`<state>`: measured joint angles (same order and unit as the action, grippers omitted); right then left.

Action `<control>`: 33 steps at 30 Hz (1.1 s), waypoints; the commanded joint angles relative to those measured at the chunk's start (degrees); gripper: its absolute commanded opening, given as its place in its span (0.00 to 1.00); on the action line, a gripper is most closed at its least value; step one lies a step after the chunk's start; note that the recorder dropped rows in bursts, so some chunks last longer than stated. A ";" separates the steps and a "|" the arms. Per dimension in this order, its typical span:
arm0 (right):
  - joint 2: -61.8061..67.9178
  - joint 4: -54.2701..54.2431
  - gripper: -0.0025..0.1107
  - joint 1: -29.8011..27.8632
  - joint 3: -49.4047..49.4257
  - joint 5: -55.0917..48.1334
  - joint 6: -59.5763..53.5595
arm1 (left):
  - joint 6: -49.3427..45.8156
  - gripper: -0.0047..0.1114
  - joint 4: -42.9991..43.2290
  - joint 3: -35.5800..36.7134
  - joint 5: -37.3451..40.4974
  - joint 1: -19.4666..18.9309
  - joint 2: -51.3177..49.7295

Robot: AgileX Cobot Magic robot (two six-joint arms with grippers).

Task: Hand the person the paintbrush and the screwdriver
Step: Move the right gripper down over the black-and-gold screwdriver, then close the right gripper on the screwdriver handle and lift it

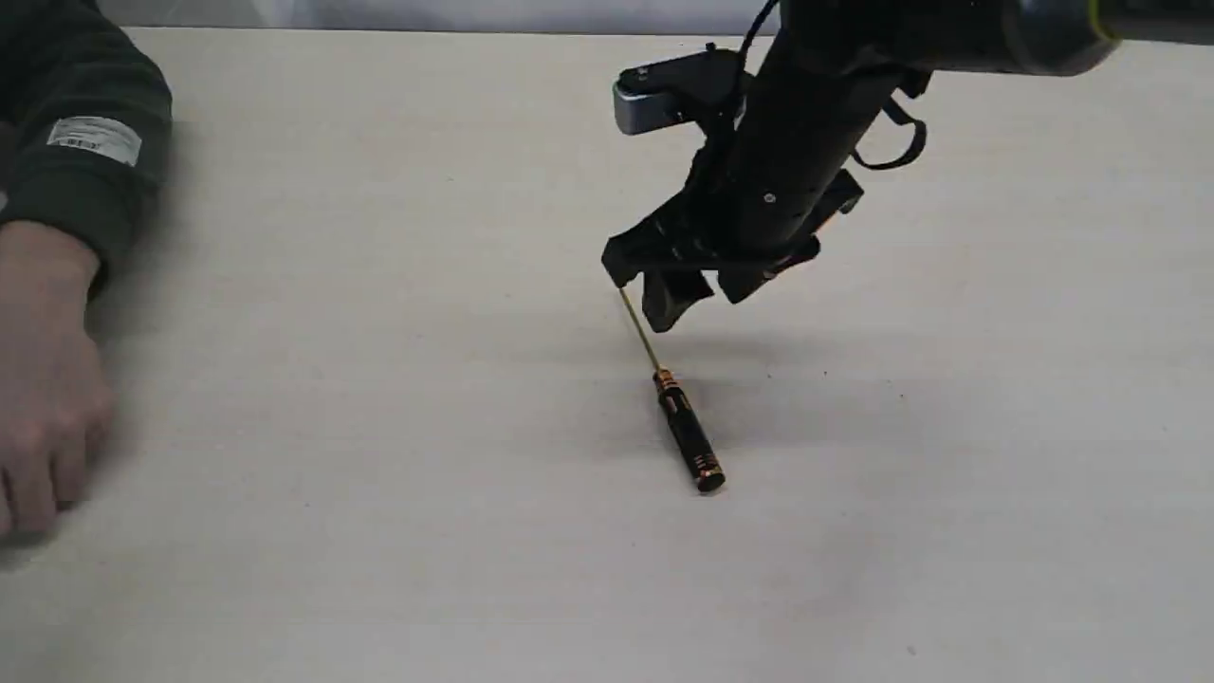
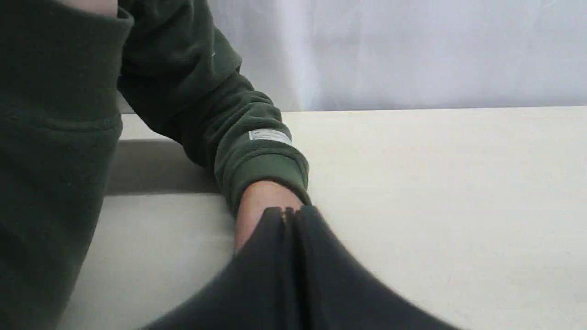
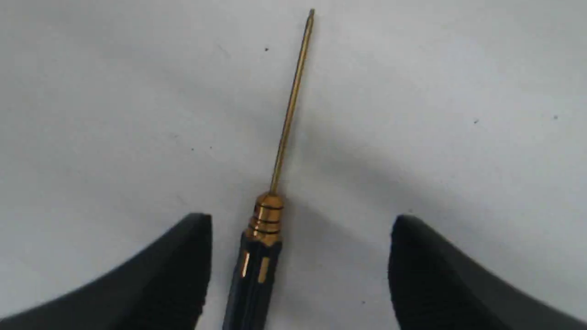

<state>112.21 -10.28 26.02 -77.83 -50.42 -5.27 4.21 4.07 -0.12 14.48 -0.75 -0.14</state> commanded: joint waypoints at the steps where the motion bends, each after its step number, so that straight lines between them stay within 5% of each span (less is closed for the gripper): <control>1: -0.59 -2.18 0.53 0.10 2.06 0.87 0.00 | 0.12 0.04 -0.24 0.12 -0.16 0.11 0.14; 18: -0.59 -11.75 0.53 0.25 12.73 6.61 -7.76 | 0.12 0.04 -0.01 0.12 -0.29 0.11 0.14; 33: 1.07 -1.49 0.46 3.08 11.86 7.79 0.79 | 0.12 0.04 -0.24 0.12 -0.05 0.11 0.14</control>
<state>113.16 -12.87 28.71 -65.90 -43.00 -5.02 4.21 4.07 -0.12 14.48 -0.75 -0.14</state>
